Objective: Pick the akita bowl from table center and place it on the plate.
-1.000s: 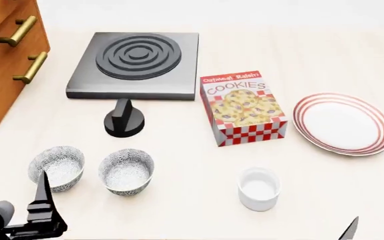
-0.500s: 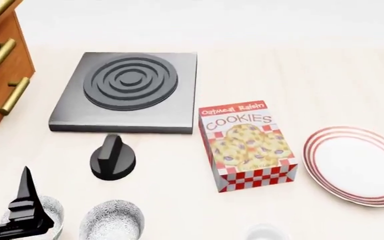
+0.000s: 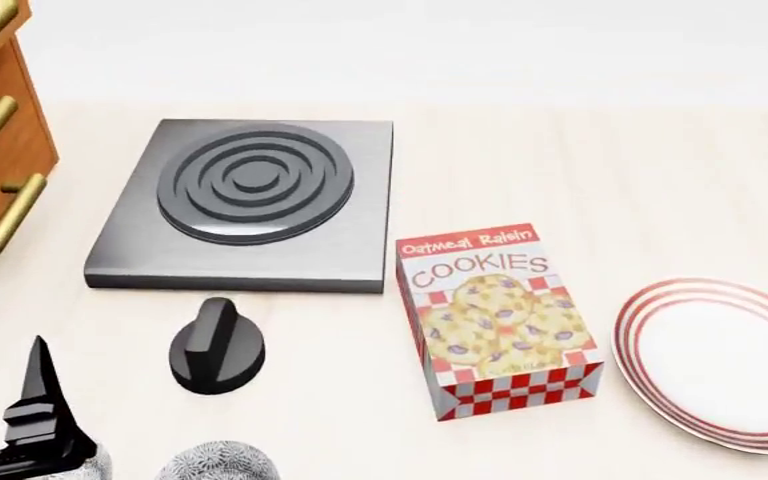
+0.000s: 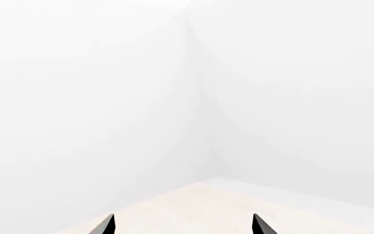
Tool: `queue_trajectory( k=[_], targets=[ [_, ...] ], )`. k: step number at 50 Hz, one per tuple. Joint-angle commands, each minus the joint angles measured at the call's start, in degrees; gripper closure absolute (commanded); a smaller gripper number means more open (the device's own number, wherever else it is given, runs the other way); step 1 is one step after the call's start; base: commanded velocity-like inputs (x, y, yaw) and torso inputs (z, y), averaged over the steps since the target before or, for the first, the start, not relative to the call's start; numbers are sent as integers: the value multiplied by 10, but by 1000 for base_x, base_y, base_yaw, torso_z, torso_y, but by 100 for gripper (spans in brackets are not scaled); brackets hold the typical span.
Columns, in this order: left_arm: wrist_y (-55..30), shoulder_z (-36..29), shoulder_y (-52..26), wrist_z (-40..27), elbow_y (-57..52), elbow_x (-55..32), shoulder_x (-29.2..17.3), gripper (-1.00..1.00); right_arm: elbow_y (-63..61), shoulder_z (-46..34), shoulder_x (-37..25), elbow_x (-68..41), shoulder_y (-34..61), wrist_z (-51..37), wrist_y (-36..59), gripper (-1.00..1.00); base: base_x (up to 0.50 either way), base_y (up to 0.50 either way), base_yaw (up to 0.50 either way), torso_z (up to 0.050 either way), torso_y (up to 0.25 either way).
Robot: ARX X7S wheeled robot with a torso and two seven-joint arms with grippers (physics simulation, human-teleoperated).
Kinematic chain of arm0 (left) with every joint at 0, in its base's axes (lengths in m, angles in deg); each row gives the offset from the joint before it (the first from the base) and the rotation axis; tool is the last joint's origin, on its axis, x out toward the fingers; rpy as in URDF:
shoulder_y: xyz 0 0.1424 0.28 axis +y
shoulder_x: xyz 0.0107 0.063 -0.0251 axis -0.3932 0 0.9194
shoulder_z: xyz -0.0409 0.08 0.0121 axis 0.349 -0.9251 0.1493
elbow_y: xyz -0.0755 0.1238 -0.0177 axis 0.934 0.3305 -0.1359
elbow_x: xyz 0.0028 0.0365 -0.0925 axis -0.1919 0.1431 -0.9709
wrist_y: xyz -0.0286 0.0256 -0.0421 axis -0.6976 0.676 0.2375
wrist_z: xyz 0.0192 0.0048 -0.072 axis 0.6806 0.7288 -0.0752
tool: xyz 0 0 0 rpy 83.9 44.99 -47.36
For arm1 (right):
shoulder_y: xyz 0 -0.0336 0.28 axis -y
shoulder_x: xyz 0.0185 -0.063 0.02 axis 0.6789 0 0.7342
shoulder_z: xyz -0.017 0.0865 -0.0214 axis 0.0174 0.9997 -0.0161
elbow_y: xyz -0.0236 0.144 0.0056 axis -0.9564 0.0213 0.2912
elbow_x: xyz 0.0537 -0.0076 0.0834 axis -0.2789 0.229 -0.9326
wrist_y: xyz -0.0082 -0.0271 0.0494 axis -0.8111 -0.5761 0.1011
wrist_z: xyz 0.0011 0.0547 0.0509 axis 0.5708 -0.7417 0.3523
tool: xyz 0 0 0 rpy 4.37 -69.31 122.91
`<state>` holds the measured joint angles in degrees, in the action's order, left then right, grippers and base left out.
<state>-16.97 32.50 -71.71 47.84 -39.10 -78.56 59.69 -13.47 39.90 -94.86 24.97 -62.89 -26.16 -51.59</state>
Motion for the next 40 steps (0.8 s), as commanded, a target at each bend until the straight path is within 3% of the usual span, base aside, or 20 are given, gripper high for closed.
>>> queue_trajectory(
  k=[1, 23, 30, 40],
  targets=[
    [0, -2, -1, -7, 0, -7, -5, -100, 2, -8, -9, -6, 0, -6, -3, -100, 82, 0, 0, 0, 0],
    [6, -4, -1, -14, 4, -20, -13, -100, 0, -25, -25, -21, 6, -16, 18, -100, 95, 0, 0, 0, 0],
    [21, 14, -18, -22, 48, -22, -16, -100, -45, -101, -71, -42, 67, 5, 162, -100, 0, 0, 0, 0, 0],
    [64, 71, -38, -43, 108, -27, -28, -100, -37, -274, -103, -83, 251, 87, 380, -100, 0, 0, 0, 0, 0]
  ],
)
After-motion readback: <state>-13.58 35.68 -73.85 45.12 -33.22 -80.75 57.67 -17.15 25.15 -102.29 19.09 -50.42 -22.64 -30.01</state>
